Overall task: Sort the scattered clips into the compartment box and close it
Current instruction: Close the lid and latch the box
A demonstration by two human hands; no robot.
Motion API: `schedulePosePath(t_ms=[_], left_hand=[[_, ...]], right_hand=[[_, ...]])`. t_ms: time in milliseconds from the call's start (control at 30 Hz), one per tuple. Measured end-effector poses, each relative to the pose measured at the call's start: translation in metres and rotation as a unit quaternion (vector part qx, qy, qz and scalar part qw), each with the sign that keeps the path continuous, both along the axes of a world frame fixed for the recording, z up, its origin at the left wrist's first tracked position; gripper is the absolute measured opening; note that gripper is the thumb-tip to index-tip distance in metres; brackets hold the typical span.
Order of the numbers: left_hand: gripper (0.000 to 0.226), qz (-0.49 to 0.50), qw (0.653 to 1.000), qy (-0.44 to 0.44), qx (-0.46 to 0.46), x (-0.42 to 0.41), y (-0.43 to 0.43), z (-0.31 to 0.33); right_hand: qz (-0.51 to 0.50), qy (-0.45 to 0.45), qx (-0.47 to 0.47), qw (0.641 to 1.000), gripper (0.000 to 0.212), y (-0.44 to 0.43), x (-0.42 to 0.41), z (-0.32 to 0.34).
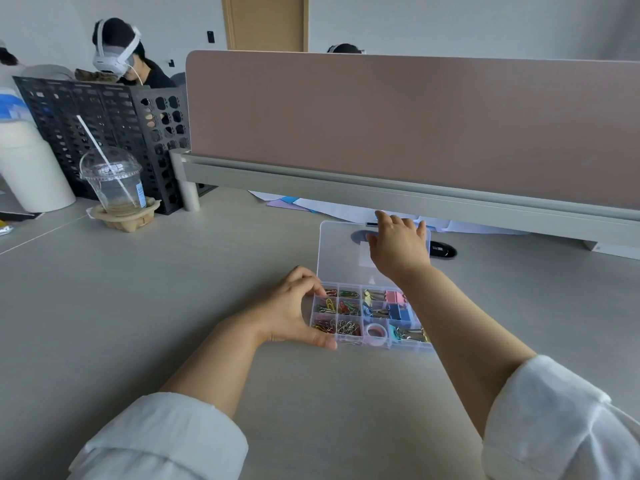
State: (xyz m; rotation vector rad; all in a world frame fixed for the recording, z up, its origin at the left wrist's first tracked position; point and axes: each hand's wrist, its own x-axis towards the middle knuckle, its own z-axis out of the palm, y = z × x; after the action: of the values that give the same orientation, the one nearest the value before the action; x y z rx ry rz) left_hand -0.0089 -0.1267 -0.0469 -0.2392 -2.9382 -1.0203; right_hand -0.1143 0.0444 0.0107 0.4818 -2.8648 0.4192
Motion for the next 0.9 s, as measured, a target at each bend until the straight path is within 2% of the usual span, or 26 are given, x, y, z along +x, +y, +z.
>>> schedulePosePath(t_ms=[233,300,400,500,567,667,767,900], left_hand=[[0.082,0.052,0.998,0.007,0.037,0.004,0.009,-0.003],[0.091,0.068,0.996,0.015,0.052,0.005,0.013,-0.003],[0.114,0.089,0.992,0.014,0.090,0.007,0.019,-0.003],[0.123,0.093,0.991,0.014,0.094,0.011,0.022,-0.005],[0.116,0.080,0.993,0.026,0.086,0.014,0.026,-0.005],[0.094,0.083,0.992,0.071,0.069,0.019,0.029,-0.004],[0.068,0.093,0.984,0.149,0.009,0.022,0.026,-0.001],[0.043,0.070,0.975,0.197,-0.074,0.028,0.033,0.003]], right_hand=[[0.003,0.067,-0.068,0.995,0.039,0.010,0.014,0.007],[0.012,0.072,-0.079,0.994,0.036,0.017,0.021,0.014],[0.057,0.029,-0.126,0.990,0.025,0.032,0.035,0.022],[0.094,-0.031,-0.154,0.983,0.015,0.046,0.052,0.026],[0.099,-0.043,-0.139,0.984,0.011,0.054,0.062,0.024],[0.119,-0.071,-0.128,0.982,0.011,0.062,0.074,0.013],[0.122,-0.073,-0.094,0.985,0.015,0.063,0.082,-0.003],[0.105,-0.052,-0.057,0.991,0.014,0.066,0.095,-0.020]])
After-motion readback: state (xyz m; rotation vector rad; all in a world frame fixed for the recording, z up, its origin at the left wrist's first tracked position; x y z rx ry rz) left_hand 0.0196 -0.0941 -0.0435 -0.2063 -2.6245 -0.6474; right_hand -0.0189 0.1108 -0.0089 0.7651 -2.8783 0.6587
